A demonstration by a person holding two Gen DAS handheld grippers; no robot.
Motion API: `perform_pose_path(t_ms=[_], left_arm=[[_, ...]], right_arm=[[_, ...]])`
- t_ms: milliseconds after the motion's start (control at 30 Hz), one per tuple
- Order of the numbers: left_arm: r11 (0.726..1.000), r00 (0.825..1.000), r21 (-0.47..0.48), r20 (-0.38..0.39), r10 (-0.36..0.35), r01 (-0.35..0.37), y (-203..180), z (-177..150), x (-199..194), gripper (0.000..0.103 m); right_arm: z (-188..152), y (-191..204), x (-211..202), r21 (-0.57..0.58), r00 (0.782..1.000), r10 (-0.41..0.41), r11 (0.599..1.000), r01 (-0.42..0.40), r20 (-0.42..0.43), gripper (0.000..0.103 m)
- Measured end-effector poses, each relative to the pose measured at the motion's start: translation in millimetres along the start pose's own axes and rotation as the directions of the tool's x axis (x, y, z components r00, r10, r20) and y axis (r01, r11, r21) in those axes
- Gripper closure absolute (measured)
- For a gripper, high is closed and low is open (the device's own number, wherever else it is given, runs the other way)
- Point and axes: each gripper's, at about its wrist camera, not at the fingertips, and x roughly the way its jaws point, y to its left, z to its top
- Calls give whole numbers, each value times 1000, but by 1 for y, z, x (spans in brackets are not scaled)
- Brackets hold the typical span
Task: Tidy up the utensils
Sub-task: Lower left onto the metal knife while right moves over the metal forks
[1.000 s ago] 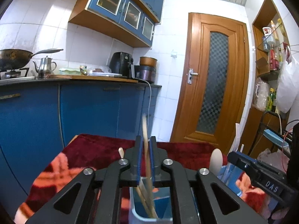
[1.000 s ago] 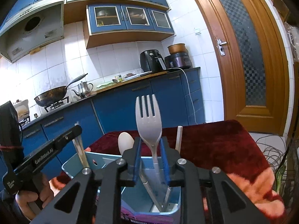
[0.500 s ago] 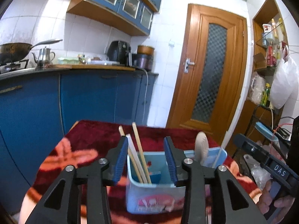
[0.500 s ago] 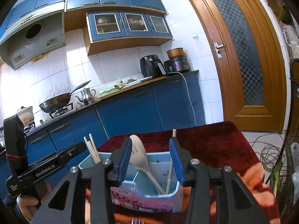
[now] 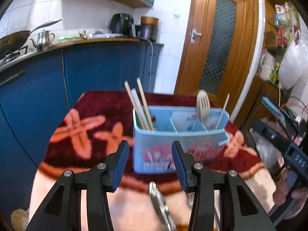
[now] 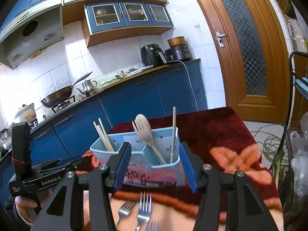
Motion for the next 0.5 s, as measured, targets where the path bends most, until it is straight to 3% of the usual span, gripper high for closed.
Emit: perform_pose_path(t_ms=[500], left_arm=[[999, 984, -35, -180, 5, -11, 5, -40, 7, 55]], right_arm=[[-37, -3, -16, 23, 993, -28, 999, 31, -114, 42]])
